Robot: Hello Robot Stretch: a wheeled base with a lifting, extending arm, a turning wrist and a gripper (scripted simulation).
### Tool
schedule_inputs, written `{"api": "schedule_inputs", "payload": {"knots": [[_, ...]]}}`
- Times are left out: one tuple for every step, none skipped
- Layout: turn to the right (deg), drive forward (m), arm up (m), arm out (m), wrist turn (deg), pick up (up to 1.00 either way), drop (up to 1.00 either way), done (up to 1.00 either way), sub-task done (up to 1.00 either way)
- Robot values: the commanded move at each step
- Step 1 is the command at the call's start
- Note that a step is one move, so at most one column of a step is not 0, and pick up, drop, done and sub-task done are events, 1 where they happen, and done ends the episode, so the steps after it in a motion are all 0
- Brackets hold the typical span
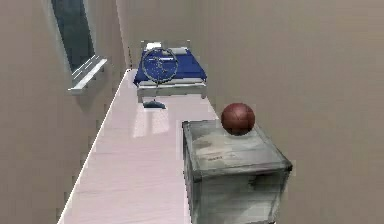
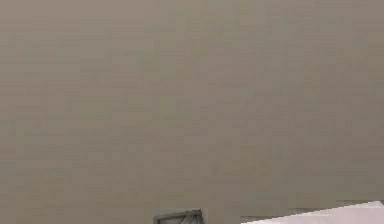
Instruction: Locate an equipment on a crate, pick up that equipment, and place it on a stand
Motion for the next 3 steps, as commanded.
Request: {"api": "schedule_inputs", "payload": {"knots": [[6.0, 0.0, 0.0, 0.0, 0.0, 0.0, 0.0, 0.0, 0.0], [0.0, 0.3, 0.0, 0.0, 0.0, 0.0, 0.0, 0.0, 0.0], [-45.0, 0.0, 0.0, 0.0, 0.0, 0.0, 0.0, 0.0, 0.0]]}}
